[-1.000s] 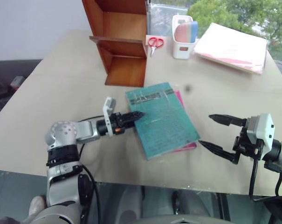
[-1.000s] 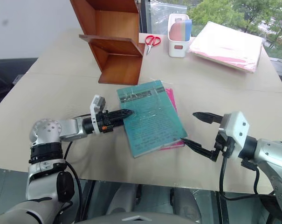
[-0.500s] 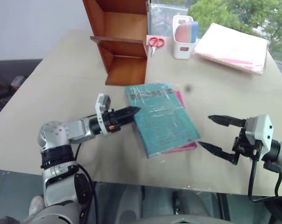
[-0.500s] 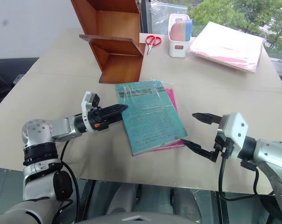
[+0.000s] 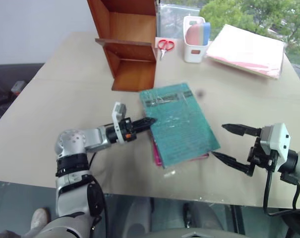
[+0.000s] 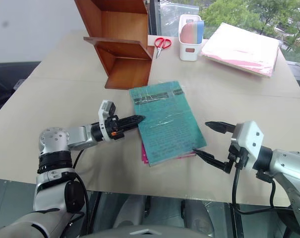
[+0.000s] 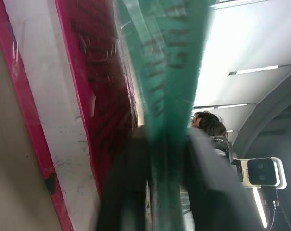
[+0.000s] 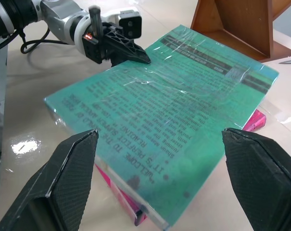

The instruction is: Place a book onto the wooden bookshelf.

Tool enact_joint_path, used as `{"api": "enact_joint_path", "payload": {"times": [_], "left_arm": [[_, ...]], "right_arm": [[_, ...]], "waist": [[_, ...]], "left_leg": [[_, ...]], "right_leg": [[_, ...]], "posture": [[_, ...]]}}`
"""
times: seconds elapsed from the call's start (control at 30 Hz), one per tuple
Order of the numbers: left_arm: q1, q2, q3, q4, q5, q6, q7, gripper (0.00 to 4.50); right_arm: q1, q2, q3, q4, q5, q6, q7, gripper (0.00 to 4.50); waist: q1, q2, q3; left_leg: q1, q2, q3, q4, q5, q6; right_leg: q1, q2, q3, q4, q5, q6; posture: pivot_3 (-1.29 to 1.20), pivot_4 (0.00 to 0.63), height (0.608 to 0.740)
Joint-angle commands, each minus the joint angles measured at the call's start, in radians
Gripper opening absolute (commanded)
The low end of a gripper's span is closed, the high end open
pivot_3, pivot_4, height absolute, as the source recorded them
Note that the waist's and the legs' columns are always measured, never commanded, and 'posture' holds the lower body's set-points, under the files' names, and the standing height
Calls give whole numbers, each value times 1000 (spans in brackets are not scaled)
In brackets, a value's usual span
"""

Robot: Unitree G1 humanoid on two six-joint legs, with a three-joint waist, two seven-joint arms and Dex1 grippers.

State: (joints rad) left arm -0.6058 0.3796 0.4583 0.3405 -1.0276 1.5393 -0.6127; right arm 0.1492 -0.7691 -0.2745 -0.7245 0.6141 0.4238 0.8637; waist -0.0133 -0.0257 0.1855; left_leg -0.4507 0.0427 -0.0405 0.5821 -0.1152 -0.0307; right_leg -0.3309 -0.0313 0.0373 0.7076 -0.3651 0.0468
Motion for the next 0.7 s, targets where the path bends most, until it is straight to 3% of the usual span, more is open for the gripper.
{"api": "enact_joint_path", "payload": {"times": [0.03, 0.27, 0.43, 0.57, 0.6, 0.7], "left_arm": [[-28, 54, 21, -33, -45, 7, -60, 17], [-113, 143, -18, -141, -72, -35, -150, 17], [-268, 152, -114, -299, -4, -186, -139, 17], [-380, 188, -299, -397, 224, -453, -134, 17], [-418, 226, -397, -410, 341, -555, -146, 17], [-578, 332, -677, -310, 805, -1123, -207, 17]], "right_arm": [[1, -2, -18, -26, 8, -18, -6, 4254], [-20, 15, -34, -17, 36, -29, -11, 4254], [-7, 27, -150, -9, 112, -27, -32, 4254], [22, 36, -266, 6, 135, -31, -65, 4254], [25, 38, -286, 14, 130, -35, -72, 4254], [14, 38, -291, 33, 106, -47, -91, 4254]], "waist": [[-1, 0, 0], [3, 0, 0], [6, -1, 1], [5, 0, 1], [5, -1, 1], [3, 0, 1]], "left_leg": [[0, 0, 0, 0, 0, 0], [0, 0, 0, 0, 0, 0], [-3, -1, -3, 0, 0, 0], [-3, -1, -4, -1, 0, 0], [-3, -1, -4, -2, 0, 0], [-3, -2, -4, -3, 0, 0]], "right_leg": [[0, 0, 0, 0, 0, 0], [0, 0, -1, -1, 0, 0], [0, -1, -4, -3, 0, 0], [3, -1, -6, -8, 0, 0], [4, -1, -6, -9, 0, 0], [5, 0, -6, -12, 1, 1]], "posture": [[0, 150, 740], [0, 150, 740], [0, 150, 740], [0, 150, 740], [0, 150, 740], [0, 150, 740]]}}
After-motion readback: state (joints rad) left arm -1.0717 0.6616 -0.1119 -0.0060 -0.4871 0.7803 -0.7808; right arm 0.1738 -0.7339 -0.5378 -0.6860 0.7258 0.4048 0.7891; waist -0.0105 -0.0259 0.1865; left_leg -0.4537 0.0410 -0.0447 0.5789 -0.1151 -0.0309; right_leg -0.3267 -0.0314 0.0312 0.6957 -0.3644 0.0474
